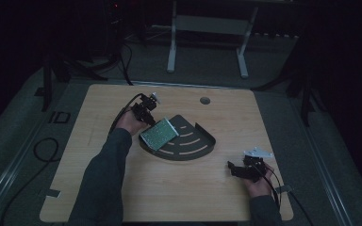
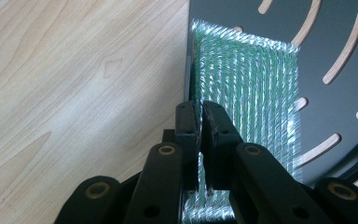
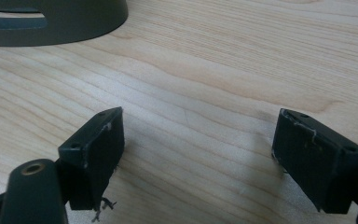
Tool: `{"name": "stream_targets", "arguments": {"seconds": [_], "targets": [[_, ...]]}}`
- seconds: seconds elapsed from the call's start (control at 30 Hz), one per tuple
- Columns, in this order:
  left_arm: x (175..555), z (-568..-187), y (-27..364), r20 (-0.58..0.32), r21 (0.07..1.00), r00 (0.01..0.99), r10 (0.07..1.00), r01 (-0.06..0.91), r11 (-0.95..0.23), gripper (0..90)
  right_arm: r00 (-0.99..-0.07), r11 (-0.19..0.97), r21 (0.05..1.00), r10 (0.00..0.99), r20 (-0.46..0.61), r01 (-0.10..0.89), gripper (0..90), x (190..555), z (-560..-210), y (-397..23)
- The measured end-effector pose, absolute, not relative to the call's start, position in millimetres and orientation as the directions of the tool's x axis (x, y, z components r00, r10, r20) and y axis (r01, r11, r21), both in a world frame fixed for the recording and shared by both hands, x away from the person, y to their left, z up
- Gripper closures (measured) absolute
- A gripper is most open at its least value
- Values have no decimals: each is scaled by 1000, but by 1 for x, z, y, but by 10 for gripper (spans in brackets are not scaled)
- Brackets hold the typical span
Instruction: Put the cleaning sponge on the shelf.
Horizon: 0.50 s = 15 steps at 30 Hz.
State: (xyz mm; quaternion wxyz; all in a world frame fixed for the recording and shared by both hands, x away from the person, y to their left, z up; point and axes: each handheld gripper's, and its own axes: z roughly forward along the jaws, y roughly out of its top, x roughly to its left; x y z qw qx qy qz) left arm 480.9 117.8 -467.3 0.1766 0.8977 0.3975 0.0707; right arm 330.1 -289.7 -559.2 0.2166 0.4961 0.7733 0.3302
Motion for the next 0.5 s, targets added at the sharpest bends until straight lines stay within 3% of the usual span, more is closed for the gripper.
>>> {"name": "stream_targets", "arguments": {"seconds": [0.3, 0.5], "targets": [[479, -461, 125, -17, 406, 659, 752, 692, -597, 809, -414, 290, 726, 910, -8, 624, 163, 330, -559, -290], [476, -451, 132, -7, 438, 642, 766, 691, -575, 721, -414, 290, 726, 910, -8, 624, 163, 330, -559, -290]]}}
